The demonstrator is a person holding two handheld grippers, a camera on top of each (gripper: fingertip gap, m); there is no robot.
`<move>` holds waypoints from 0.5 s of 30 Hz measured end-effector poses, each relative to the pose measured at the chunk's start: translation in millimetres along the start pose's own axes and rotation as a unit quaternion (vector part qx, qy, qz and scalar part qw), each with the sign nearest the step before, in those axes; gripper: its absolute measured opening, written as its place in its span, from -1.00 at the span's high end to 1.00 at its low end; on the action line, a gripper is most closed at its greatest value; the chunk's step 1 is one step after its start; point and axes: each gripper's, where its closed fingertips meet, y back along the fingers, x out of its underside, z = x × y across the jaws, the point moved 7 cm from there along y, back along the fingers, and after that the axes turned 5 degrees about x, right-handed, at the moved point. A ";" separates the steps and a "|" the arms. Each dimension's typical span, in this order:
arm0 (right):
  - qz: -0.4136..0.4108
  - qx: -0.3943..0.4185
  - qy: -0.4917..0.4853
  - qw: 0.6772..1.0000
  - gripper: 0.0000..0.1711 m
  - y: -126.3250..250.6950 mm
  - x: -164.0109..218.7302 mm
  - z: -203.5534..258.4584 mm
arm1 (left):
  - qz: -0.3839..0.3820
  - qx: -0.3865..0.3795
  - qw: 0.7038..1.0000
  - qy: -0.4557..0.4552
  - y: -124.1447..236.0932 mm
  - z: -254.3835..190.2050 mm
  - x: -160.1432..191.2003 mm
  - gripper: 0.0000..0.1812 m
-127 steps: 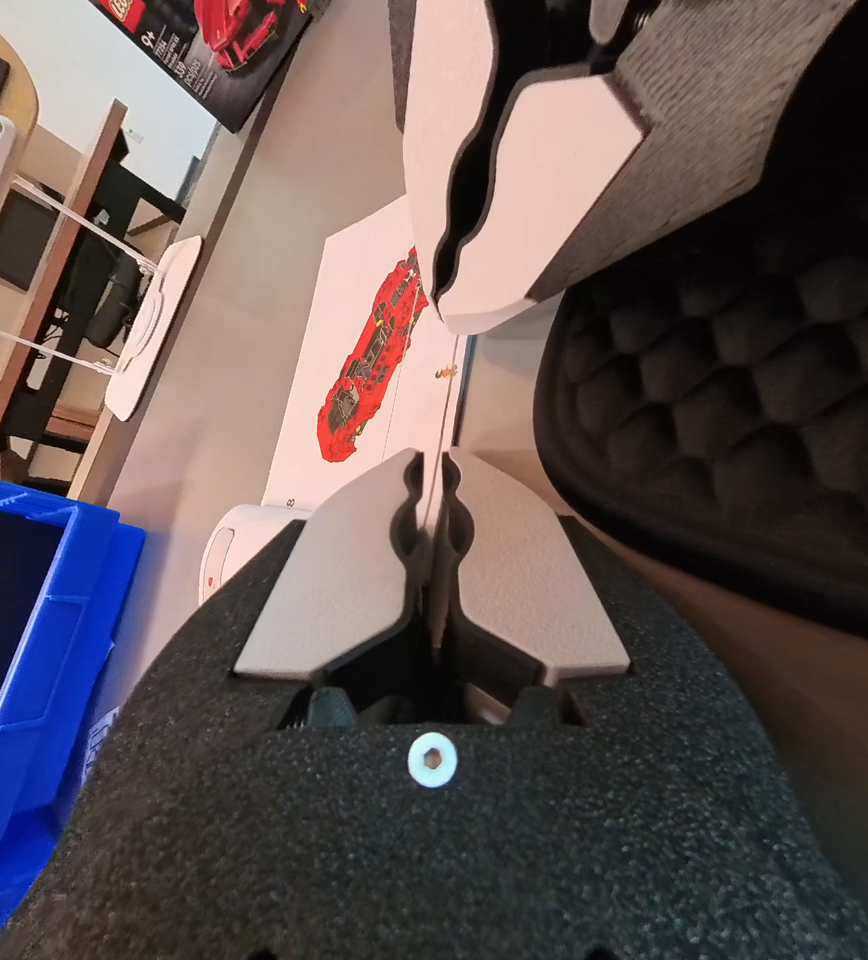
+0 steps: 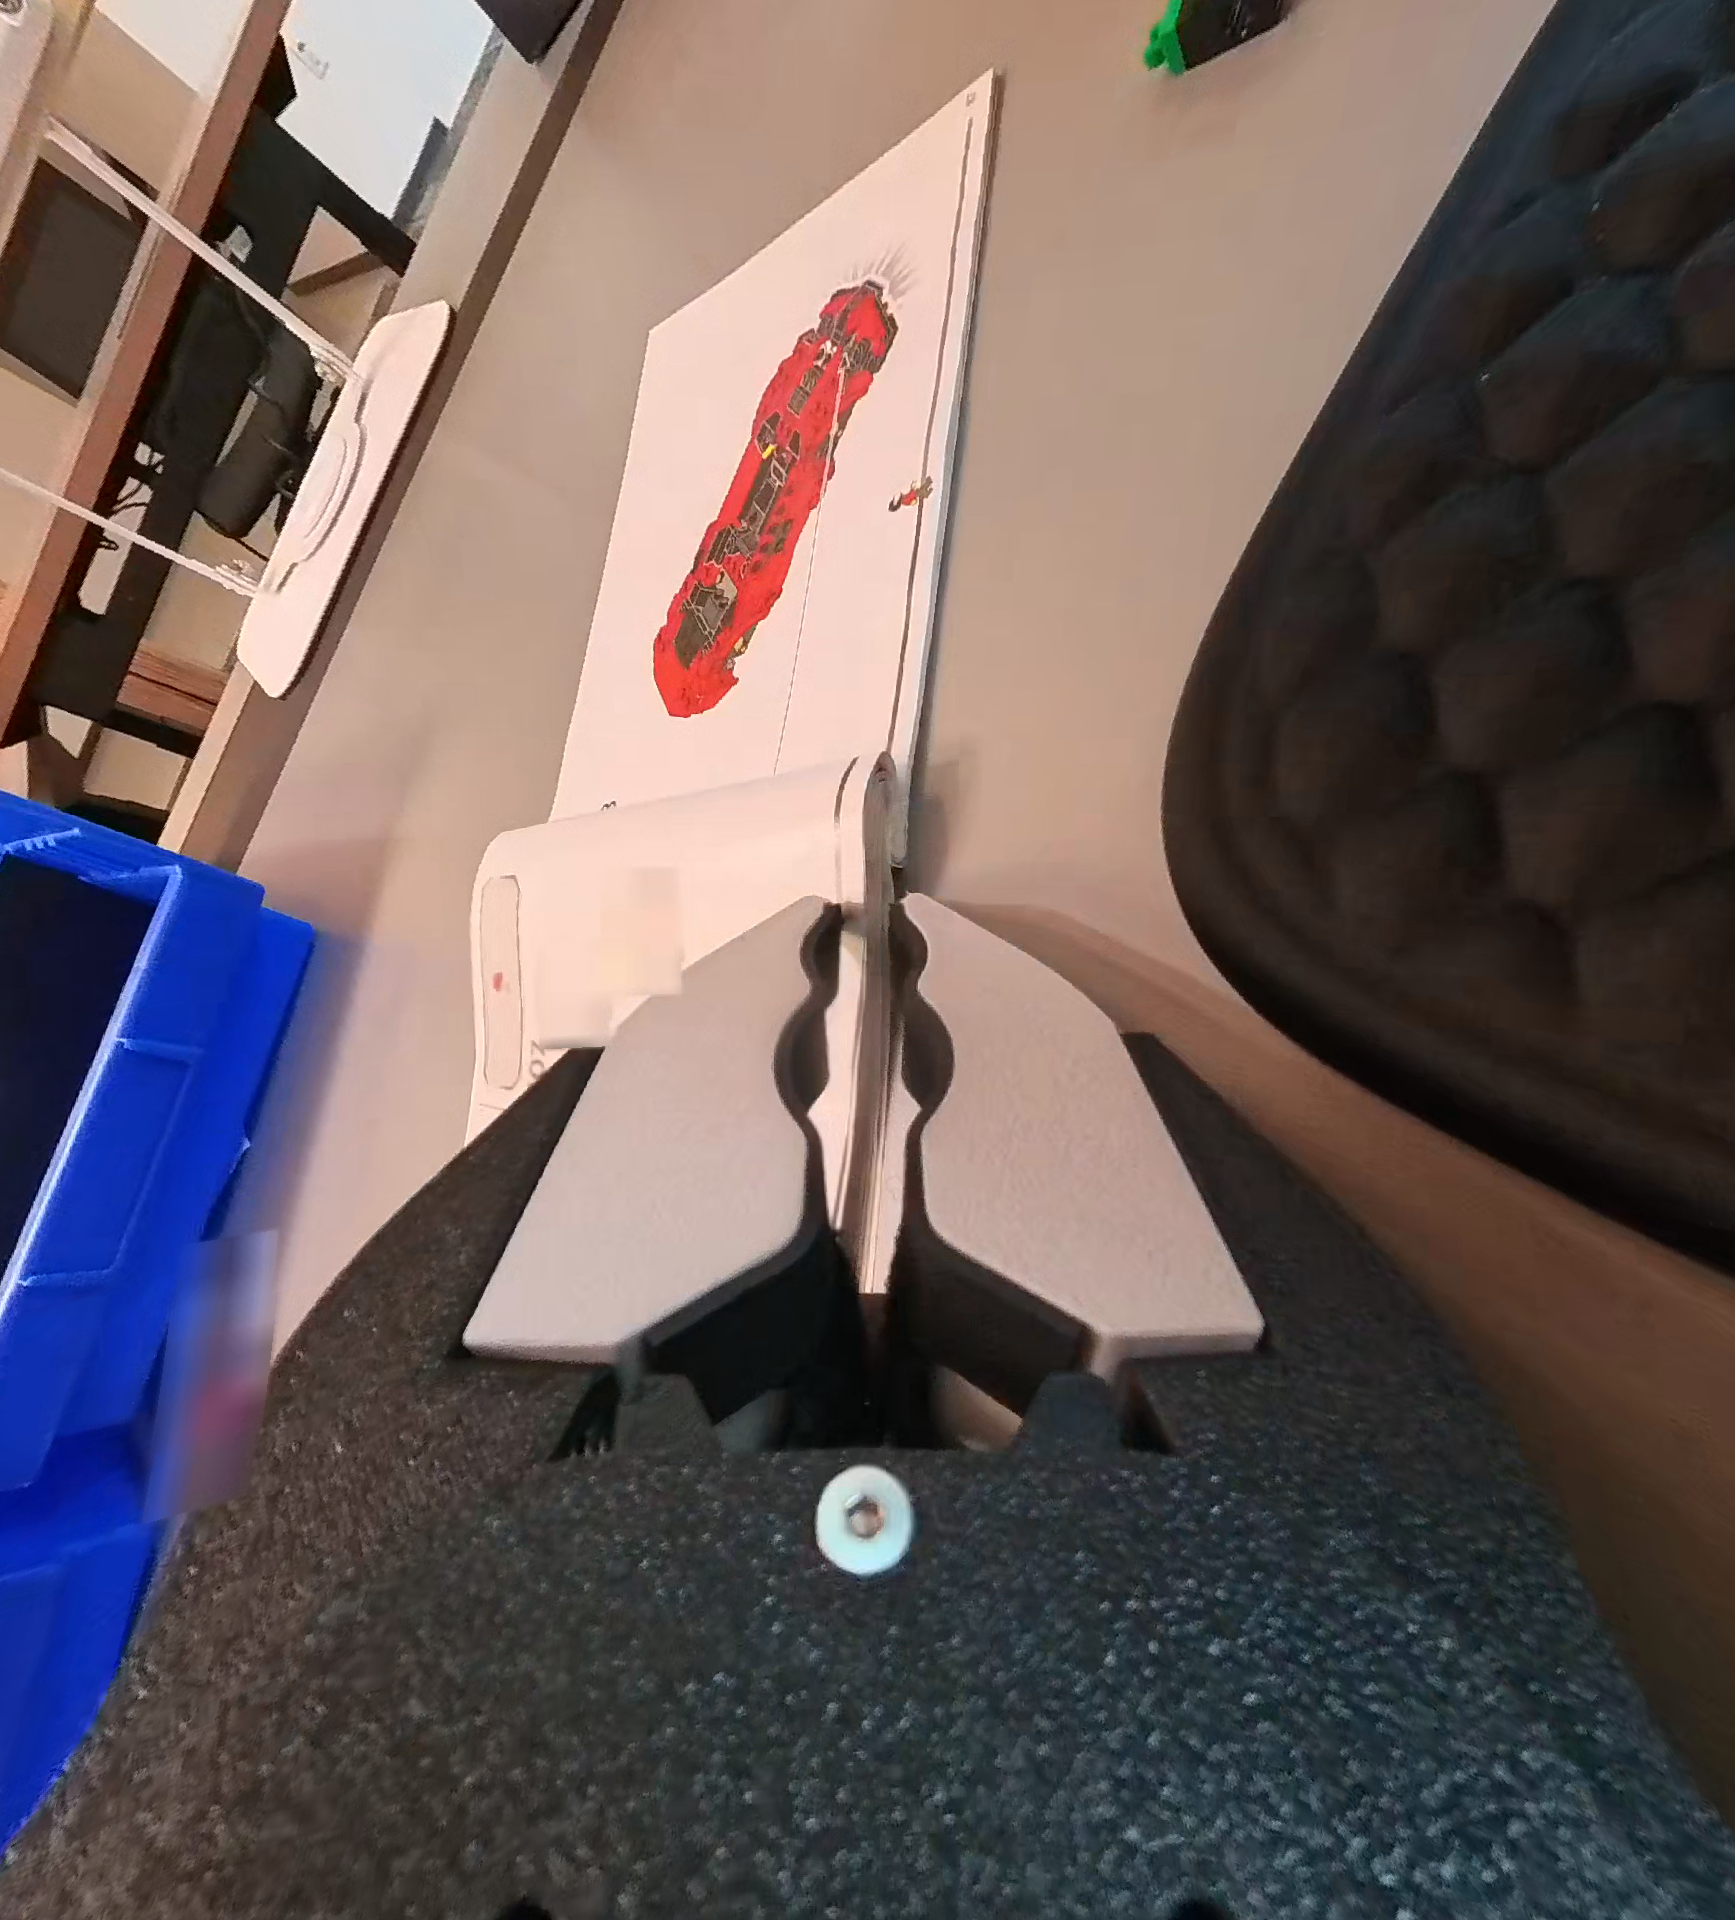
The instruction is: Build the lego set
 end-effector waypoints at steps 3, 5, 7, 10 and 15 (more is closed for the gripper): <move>0.076 0.023 -0.011 0.997 0.69 -6.8 34.7 -4.6 | 0.000 -0.003 1.000 -0.001 -0.3 0.2 -0.4 0.91; 0.084 0.020 -0.024 0.996 0.66 -12.3 42.9 -2.2 | 0.000 -0.005 1.000 -0.001 -0.5 0.4 -0.7 0.90; 0.085 0.023 -0.028 0.996 0.64 -19.0 44.7 0.6 | -0.001 -0.006 1.000 0.000 -0.3 0.6 -0.9 0.90; 0.098 0.044 -0.032 0.994 0.66 -30.1 46.1 0.2 | -0.005 -0.010 1.000 -0.002 0.5 1.1 -1.4 0.90; 0.081 0.041 -0.024 0.996 0.91 -37.6 37.4 3.9 | -0.017 -0.014 1.000 0.002 2.7 2.5 -2.6 0.90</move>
